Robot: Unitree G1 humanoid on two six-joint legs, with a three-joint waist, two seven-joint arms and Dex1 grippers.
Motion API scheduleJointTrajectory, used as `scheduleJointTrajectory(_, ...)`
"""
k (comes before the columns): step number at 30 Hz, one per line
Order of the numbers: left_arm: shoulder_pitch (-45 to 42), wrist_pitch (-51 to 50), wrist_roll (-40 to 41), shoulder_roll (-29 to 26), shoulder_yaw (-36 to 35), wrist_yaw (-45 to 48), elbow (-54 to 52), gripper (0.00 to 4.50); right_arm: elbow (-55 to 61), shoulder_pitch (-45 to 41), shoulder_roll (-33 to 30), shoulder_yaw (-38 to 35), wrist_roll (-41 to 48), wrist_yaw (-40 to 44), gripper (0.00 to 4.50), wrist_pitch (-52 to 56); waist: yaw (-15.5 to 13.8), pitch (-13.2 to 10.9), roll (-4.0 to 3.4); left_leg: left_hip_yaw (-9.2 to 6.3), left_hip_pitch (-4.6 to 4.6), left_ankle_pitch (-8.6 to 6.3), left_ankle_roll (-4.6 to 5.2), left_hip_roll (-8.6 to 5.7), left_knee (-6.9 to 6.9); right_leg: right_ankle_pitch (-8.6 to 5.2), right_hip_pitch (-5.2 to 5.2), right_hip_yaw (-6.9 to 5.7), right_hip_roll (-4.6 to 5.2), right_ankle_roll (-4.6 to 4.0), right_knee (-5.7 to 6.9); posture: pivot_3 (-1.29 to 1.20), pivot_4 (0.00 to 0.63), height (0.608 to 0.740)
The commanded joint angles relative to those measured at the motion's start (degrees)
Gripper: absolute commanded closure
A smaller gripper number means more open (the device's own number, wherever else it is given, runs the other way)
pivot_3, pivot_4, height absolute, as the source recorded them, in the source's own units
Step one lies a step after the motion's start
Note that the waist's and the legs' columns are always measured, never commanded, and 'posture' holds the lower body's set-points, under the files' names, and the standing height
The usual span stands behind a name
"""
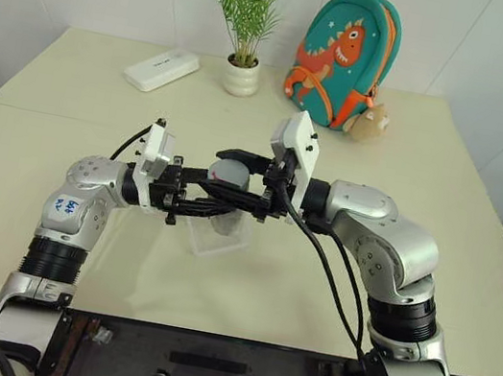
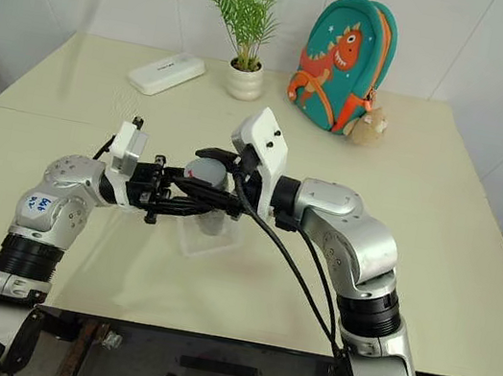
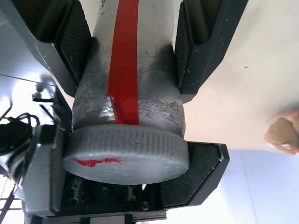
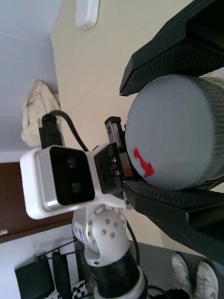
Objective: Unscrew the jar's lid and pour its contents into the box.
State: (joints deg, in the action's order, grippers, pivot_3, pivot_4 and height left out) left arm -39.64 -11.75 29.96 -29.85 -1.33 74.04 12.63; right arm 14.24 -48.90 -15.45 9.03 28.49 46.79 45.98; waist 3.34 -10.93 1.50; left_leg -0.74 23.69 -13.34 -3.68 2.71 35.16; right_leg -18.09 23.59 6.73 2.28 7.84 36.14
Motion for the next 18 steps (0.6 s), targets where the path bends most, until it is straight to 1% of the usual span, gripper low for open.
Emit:
scheduleJointTrajectory(1, -2.39, 1.62, -2.41, 0.15, -0.54, -1.61, 4.51, 2.53, 5.11, -1.37, 1.49, 2.69, 6.84, 8.66, 1.92, -2.50, 0.00, 0.00, 0.00, 0.00, 0.00, 0.00, 0.00, 0.00, 0.00, 0.00, 0.00, 0.00, 0.00, 0.00, 0.01, 0.00, 0.150, 0.740)
scheduleJointTrajectory(11, -3.88, 1.72, -2.62, -0.13, -0.04, 0.08, 6.78, 2.53, 4.54, -1.04, 1.17, 2.97, 7.01, 11.67, 1.92, -3.12, -0.02, 0.00, 0.00, -0.01, 0.00, 0.00, 0.00, 0.00, 0.02, 0.00, 0.00, 0.00, 0.00, 0.00, 0.06, 0.00, 0.150, 0.740)
scheduleJointTrajectory(18, -4.38, 2.11, -2.62, -0.18, 0.11, 0.06, 7.25, 2.53, 3.03, -1.35, 1.72, 3.19, 5.86, 11.47, 1.92, -4.39, 0.02, 0.00, 0.00, -0.02, -0.01, 0.00, 0.00, 0.00, 0.04, -0.01, 0.00, -0.01, 0.00, -0.01, 0.11, 0.00, 0.150, 0.740)
